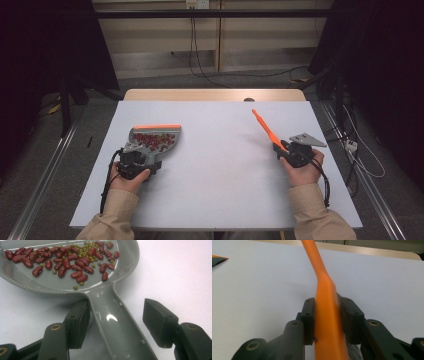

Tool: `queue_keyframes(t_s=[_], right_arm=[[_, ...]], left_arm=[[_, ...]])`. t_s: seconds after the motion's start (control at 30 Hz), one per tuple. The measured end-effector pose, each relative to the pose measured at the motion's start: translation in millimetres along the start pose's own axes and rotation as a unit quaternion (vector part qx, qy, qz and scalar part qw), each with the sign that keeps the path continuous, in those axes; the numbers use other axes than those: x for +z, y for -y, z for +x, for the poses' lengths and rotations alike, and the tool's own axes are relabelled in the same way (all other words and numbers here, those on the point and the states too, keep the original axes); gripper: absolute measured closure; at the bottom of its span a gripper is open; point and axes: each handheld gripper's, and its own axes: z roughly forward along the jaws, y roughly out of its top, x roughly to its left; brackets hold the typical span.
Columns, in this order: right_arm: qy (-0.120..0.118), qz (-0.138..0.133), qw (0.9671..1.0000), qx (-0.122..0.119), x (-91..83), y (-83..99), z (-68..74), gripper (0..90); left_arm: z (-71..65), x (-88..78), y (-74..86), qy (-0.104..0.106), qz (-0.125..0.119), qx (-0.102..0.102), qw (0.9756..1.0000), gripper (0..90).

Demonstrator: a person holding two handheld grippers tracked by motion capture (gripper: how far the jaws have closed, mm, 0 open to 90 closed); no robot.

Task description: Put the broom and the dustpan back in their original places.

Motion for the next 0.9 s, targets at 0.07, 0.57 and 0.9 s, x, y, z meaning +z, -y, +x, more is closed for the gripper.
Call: queue_keyframes(t_s=[0.07, 0.57, 0.9], right_arm=[[0.003, 0.002, 1.0, -0.003, 1.4, 0.2, 3.0, 66.5], [-0.082, -0.018, 0.9954, 0.046, 12.1, 3.8, 17.4, 49.4], [-0.089, -0.043, 0.9927, 0.069, 5.4, 1.7, 7.3, 40.6]], left_arm=[[0.2, 0.0, -0.1, 0.0, -0.001, -0.001, 1.0, 38.4], [-1.2, -2.3, 0.2, 0.02, -0.019, 0.005, 0.9996, 20.6], [-3.7, -8.6, 1.8, 0.039, -0.04, 0.016, 0.9983, 14.9]])
